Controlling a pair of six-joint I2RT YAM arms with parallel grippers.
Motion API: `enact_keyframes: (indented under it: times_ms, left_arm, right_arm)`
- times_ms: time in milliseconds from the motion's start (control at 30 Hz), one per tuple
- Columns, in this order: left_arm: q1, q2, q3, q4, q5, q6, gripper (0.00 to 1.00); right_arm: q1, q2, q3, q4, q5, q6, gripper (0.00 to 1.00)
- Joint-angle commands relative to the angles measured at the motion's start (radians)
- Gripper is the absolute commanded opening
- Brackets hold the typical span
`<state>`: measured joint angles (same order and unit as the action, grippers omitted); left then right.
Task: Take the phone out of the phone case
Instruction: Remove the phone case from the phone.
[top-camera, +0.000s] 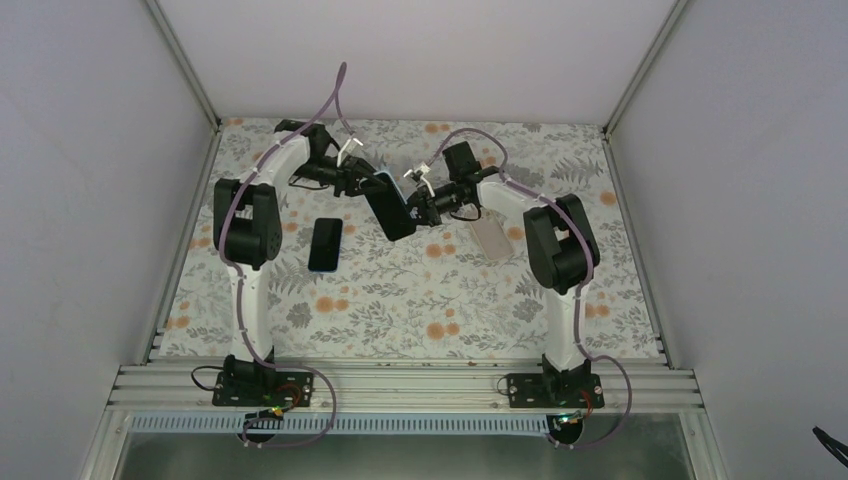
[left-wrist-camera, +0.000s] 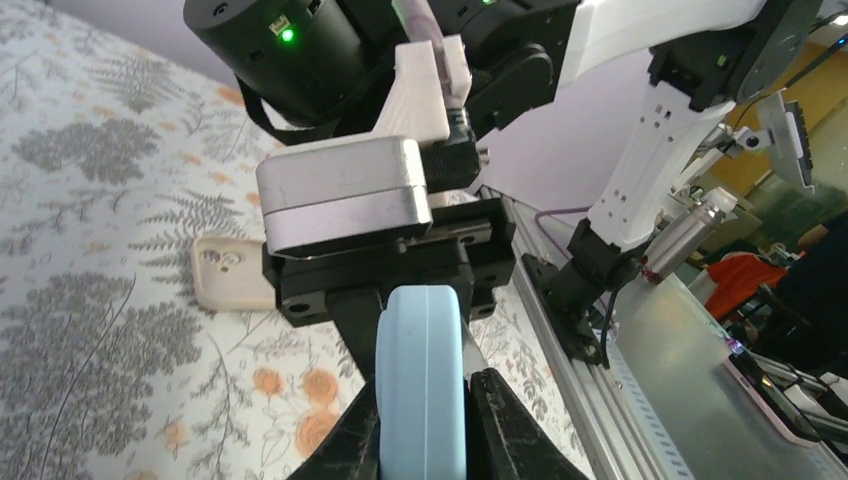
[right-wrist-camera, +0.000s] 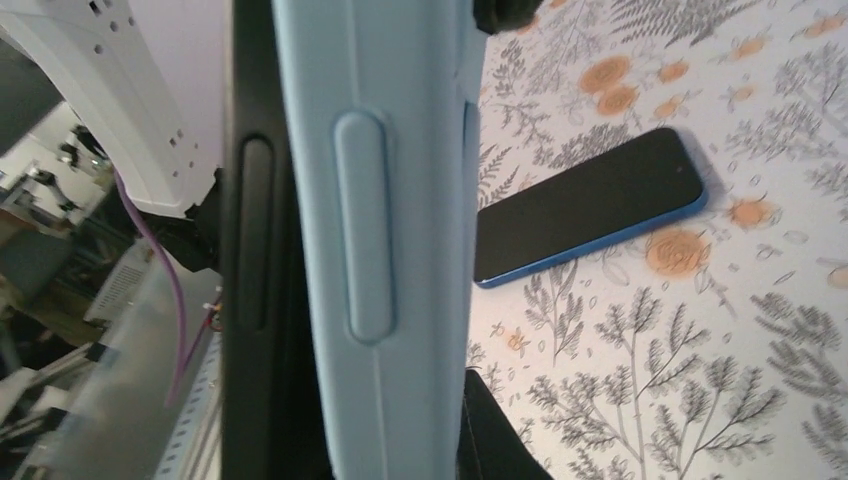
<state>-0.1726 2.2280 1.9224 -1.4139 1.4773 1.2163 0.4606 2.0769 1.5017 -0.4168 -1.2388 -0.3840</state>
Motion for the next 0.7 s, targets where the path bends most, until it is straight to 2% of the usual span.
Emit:
enact_keyframes:
  times_ms: [0, 67, 100, 133, 233, 567, 667]
  left_arm:
    - [0.038, 0.059, 0.020, 0.057, -0.153, 0.075, 0.18]
    - [0.038, 0.068, 0.022, 0.056, -0.162, 0.077, 0.18]
    - [0.038, 0.074, 0.023, 0.057, -0.164, 0.076, 0.18]
    - [0.038, 0.079, 0.023, 0.056, -0.164, 0.077, 0.20]
    - [0.038, 0.093, 0.028, 0.058, -0.157, 0.076, 0.22]
    - [0.030, 0.123, 0.043, 0.058, -0.170, 0.064, 0.30]
    - [0.031, 0.120, 0.049, 0.058, -0.183, 0.059, 0.38]
  right_arm:
    - [-0.022, 0.012, 0.066, -0.088, -0.285, -0.034, 0.03]
    - [-0.033, 0.050, 0.103, -0.217, -0.319, -0.098, 0.03]
    - [-0.037, 0.074, 0.133, -0.318, -0.335, -0.184, 0.03]
    - [-0.040, 0.101, 0.171, -0.495, -0.343, -0.291, 0.03]
    - [-0.046, 0.193, 0.268, -0.852, -0.401, -0.578, 0.03]
    - [-0.070, 0.224, 0.165, -0.869, -0.476, -0.592, 0.03]
    - [-0.074, 0.222, 0.165, -0.869, -0.482, -0.593, 0.04]
